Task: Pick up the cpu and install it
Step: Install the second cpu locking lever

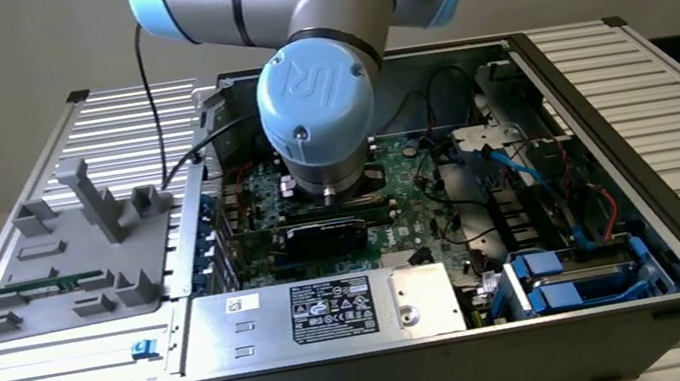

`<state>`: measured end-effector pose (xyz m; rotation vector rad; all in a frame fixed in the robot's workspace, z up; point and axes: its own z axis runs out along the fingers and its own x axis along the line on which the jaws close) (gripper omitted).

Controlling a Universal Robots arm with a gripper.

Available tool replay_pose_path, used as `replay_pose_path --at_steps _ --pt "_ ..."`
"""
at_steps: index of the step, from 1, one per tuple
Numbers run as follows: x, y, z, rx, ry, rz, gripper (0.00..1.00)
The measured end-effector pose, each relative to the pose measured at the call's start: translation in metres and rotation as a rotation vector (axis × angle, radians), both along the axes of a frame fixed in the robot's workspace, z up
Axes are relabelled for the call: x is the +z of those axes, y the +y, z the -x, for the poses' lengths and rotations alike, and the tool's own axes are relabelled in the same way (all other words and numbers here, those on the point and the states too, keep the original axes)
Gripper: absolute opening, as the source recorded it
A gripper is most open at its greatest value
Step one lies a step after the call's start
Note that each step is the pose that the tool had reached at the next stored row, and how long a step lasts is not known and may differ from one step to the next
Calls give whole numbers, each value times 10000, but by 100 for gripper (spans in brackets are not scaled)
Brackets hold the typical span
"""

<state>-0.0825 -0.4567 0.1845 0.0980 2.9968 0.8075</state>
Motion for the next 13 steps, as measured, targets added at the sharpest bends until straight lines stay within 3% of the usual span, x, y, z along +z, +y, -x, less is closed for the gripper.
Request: replay_pose_path --at_steps 5,8,9,10,13 --pt "113 0 1 -1 -3 33 9" --pt "132 -1 1 -1 30 321 9" --pt "147 0 0 -1 31 394 9" --pt "177 -1 0 0 33 452 9" --pt "296 6 -1 -1 32 536 9"
